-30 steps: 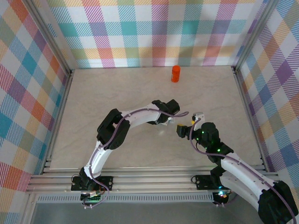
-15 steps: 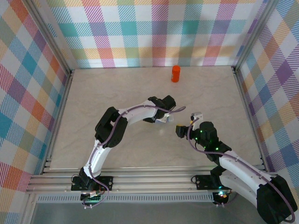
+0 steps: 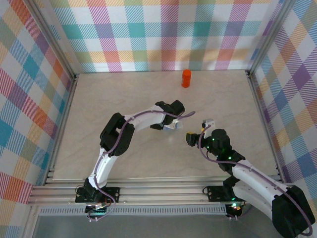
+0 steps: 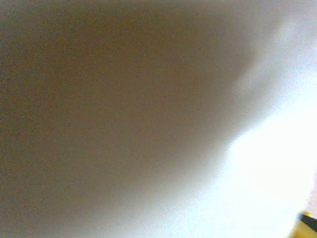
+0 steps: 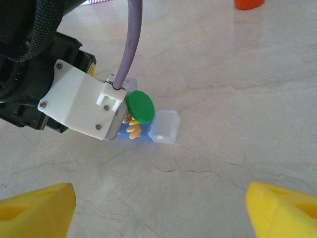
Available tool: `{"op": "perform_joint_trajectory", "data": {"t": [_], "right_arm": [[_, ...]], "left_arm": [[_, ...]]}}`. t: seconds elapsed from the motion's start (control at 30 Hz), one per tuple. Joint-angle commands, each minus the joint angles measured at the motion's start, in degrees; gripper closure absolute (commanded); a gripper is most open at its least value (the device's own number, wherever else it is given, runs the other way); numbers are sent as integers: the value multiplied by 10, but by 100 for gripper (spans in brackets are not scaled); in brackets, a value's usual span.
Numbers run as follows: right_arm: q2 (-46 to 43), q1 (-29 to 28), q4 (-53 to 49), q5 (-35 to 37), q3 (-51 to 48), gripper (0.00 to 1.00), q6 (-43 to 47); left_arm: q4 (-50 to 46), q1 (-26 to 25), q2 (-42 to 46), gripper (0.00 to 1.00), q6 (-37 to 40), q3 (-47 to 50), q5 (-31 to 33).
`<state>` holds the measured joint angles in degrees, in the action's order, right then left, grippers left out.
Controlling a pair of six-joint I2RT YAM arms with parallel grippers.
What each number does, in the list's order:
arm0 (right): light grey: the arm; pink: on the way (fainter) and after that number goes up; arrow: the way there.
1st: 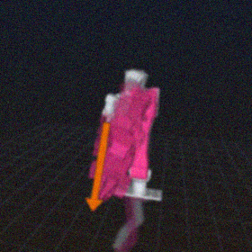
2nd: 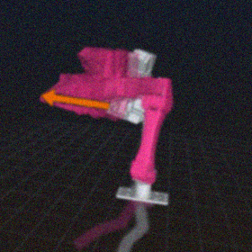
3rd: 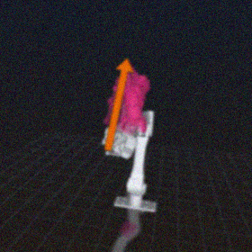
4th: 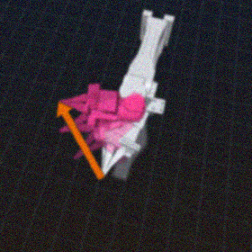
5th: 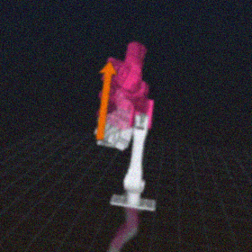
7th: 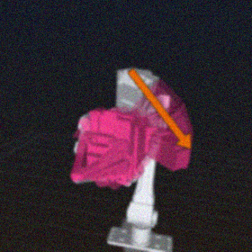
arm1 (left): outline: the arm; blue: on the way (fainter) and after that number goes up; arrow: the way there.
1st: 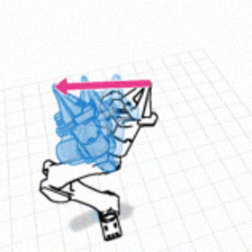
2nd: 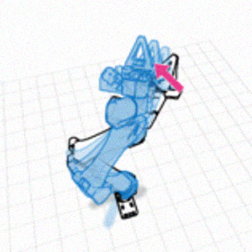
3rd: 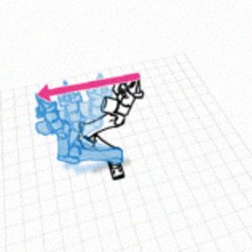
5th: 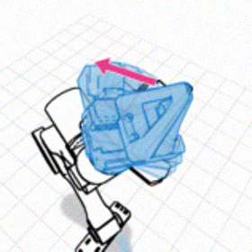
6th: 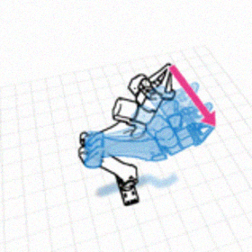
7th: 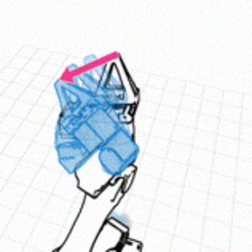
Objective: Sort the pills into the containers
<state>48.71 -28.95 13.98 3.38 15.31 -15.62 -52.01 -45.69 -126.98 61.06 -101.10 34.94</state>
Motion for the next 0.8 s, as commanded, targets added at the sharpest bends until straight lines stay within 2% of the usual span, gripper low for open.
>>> {"op": "perform_joint_trajectory", "data": {"t": [0.0, 0.77], "right_arm": [[-2, -4, 16, -10, 6, 12, 5], [-3, -4, 16, -13, 7, 12, 5]], "left_arm": [[-57, 11, 9, 100, 7, 6, -5], [-63, 20, 44, 100, 2, 14, -2]]}}
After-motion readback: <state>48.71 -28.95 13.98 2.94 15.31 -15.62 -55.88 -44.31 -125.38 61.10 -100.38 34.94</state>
